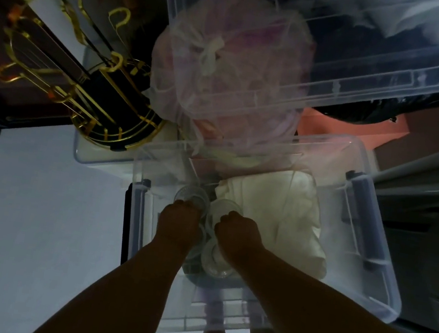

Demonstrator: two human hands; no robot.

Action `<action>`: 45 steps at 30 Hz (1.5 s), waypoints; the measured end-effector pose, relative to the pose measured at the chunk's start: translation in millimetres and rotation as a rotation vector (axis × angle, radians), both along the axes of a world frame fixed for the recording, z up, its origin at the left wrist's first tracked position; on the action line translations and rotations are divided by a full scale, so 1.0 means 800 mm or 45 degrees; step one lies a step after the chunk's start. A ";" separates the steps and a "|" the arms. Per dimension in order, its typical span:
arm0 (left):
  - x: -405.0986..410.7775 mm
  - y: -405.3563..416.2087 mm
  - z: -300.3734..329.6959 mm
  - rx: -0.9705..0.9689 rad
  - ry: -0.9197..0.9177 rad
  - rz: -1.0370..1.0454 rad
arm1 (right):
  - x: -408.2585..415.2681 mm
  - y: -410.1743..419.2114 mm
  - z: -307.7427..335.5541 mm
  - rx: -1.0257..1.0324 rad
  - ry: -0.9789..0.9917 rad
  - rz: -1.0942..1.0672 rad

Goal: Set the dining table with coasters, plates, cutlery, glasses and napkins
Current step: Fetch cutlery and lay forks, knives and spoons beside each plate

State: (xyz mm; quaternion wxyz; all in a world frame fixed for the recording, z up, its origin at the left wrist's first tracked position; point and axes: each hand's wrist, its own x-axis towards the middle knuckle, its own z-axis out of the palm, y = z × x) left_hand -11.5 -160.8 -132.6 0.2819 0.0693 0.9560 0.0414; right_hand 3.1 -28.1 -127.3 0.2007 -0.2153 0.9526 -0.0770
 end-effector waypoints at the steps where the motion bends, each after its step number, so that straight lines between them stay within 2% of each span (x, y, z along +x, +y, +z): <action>1: 0.001 -0.001 0.000 -0.021 0.051 0.002 | 0.001 -0.001 -0.007 0.034 -0.042 0.031; 2: 0.000 -0.001 0.001 -0.043 -0.014 0.019 | 0.001 -0.003 -0.007 0.057 -0.124 0.045; 6: 0.004 -0.003 -0.006 -0.087 -0.014 0.046 | 0.007 -0.007 -0.003 0.095 -0.187 0.109; 9: 0.005 -0.005 -0.008 -0.155 0.021 -0.027 | 0.000 0.006 0.000 0.058 -0.145 0.148; 11: 0.001 -0.002 -0.002 -0.198 0.012 -0.038 | -0.007 0.030 0.002 0.022 -0.178 -0.020; 14: -0.003 0.005 0.010 -0.177 0.030 0.058 | -0.024 0.070 0.001 -0.052 0.067 -0.517; 17: -0.012 0.019 0.024 -0.181 0.170 0.060 | -0.042 0.096 0.000 0.112 0.121 -0.912; 21: -0.020 0.043 0.030 0.002 0.227 0.107 | -0.054 0.112 -0.010 0.266 -0.074 -1.160; 26: -0.019 0.062 0.031 0.358 0.270 0.222 | -0.057 0.123 -0.032 0.136 -0.374 -1.407; 30: -0.012 0.061 0.031 0.390 0.253 0.252 | -0.040 0.131 -0.055 0.209 -0.556 -1.393; 34: -0.010 0.061 0.032 0.539 0.276 0.281 | -0.026 0.120 -0.065 0.194 -0.404 -1.480; 36: -0.008 0.062 0.034 0.622 0.222 0.268 | -0.024 0.120 -0.073 0.117 -0.416 -1.505; 39: -0.009 0.062 0.028 0.614 0.274 0.324 | -0.026 0.129 -0.081 0.061 -0.472 -1.602; 45: -0.005 0.066 0.024 0.620 0.238 0.403 | -0.024 0.128 -0.078 -0.009 -0.494 -1.434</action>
